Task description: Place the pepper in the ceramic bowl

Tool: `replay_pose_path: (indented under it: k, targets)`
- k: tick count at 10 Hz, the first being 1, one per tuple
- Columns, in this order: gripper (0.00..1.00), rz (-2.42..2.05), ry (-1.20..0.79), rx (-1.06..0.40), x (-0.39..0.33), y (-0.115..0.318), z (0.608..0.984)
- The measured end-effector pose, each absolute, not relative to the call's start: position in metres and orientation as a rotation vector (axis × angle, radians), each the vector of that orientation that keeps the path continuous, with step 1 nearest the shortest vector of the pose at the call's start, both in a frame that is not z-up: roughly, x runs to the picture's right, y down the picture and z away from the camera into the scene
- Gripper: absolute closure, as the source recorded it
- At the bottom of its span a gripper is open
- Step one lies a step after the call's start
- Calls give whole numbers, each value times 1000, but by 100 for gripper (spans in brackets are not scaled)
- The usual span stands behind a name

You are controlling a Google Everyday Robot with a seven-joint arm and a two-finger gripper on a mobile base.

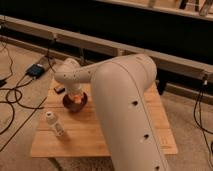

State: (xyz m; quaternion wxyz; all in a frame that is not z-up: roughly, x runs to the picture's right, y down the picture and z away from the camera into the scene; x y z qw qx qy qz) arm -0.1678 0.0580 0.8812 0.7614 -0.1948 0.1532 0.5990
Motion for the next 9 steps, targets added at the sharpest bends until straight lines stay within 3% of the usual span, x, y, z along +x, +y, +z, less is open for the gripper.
replay_pose_path:
  k: [7,9]
  targets:
    - [26,1264,354,-406,-168,84,903]
    - [22,1251,359,-397,-170,89,904]
